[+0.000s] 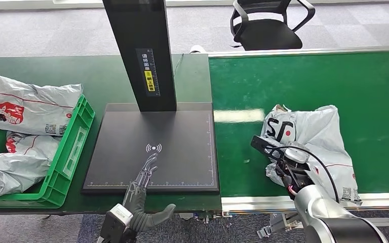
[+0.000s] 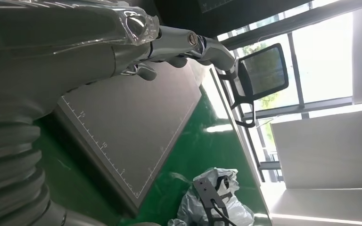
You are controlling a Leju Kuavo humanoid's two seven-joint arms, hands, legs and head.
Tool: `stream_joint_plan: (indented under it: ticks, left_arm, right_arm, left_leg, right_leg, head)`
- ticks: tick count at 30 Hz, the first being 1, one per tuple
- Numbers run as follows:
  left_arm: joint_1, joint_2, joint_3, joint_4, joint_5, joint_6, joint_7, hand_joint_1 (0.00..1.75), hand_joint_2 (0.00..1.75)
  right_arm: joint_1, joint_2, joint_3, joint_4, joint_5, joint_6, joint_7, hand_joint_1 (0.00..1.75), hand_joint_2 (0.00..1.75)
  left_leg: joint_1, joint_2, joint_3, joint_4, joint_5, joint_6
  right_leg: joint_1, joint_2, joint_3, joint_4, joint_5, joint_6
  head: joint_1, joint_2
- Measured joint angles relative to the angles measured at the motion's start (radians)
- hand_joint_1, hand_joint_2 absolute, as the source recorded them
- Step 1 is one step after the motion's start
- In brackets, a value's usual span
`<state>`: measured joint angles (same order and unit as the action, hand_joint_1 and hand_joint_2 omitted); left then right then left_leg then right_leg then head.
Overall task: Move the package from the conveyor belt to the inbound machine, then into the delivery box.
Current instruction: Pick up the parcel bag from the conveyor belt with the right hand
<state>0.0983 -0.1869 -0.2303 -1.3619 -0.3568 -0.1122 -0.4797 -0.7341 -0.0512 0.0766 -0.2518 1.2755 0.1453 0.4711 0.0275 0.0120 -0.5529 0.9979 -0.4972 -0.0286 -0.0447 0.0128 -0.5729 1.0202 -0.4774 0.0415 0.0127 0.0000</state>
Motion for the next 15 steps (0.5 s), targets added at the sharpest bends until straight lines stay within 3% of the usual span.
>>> stream_joint_plan:
  ticks: [3,7,9,11,15]
  left_arm:
    - [0.005,0.002,-0.002,-0.001,0.008,0.010,-0.001,0.00,1.75]
    - [0.026,0.004,-0.002,-0.020,0.009,0.026,0.007,0.00,1.75]
    - [0.034,0.006,-0.002,-0.031,0.008,0.030,0.012,0.00,1.75]
    - [0.041,0.008,-0.002,-0.040,0.007,0.033,0.014,0.00,1.75]
    - [0.046,0.010,-0.002,-0.047,0.007,0.037,0.014,0.00,1.75]
  right_arm:
    - [0.004,0.004,-0.009,0.000,0.011,-0.149,-0.063,1.75,1.75]
    - [-0.004,0.013,-0.037,-0.009,-0.013,-0.509,-0.233,1.75,1.75]
    - [-0.020,0.018,-0.063,-0.018,-0.044,-0.635,-0.327,1.75,1.75]
    - [-0.035,0.021,-0.087,-0.025,-0.063,-0.692,-0.380,1.75,1.75]
    - [-0.046,0.026,-0.116,-0.033,-0.073,-0.706,-0.397,1.75,1.75]
  left_leg:
    - [0.000,0.000,-0.001,0.000,0.000,0.000]
    - [0.000,0.000,-0.002,0.000,0.000,0.000]
    - [0.000,0.000,-0.002,0.000,0.000,0.000]
    - [0.000,0.000,-0.002,0.000,0.000,0.000]
    - [0.000,0.000,-0.002,0.000,0.000,0.000]
  right_leg:
    - [0.000,0.000,0.000,0.000,0.000,0.000]
    - [0.000,0.000,-0.001,0.000,0.000,0.000]
    - [0.000,0.000,-0.001,0.000,0.000,0.000]
    - [0.000,0.000,-0.001,0.000,0.000,0.000]
    - [0.000,0.000,-0.001,0.000,0.000,0.000]
  head:
    - [0.000,0.000]
    - [0.000,0.000]
    - [0.000,0.000]
    - [0.000,0.000]
    - [0.000,0.000]
